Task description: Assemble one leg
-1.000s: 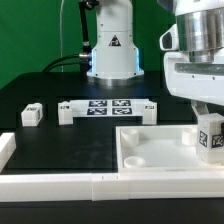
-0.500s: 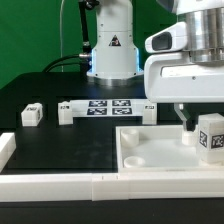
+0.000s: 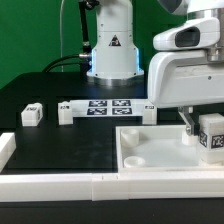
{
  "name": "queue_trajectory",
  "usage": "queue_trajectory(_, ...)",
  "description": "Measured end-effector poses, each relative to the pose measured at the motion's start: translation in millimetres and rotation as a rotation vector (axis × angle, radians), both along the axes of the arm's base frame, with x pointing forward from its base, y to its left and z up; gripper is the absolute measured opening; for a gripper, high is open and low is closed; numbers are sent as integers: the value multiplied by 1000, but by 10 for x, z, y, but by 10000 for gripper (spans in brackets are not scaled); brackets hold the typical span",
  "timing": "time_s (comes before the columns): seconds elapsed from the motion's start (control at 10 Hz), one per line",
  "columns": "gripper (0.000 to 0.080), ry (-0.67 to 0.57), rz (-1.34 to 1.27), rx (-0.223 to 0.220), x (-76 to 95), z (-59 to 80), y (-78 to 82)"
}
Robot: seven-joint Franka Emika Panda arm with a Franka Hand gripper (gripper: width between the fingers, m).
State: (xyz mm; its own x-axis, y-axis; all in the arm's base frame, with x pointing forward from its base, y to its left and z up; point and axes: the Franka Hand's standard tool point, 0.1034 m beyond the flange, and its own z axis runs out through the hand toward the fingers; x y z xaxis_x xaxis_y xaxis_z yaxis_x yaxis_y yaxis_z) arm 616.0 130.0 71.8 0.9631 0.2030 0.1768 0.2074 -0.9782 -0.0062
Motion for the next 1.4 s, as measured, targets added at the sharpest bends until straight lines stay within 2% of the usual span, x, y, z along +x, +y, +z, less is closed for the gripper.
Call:
queue_trajectory(0.1, 648, -3, 51, -8, 1, 1, 0)
queue_trajectory(0.2, 527, -2, 46, -7, 0, 0, 2)
queue_trajectory(0.3, 527, -2, 47, -7, 0, 0, 2)
queue_trajectory(0.4, 391, -2, 47, -7, 1, 1, 0)
queue_trajectory(0.5, 296, -3, 44, -8, 6, 1, -19)
queue_trajectory(0.9, 296, -6, -84, 14, 9, 1, -29)
queue_trajectory(1.4, 297, -32, -835, 141, -26, -25, -35)
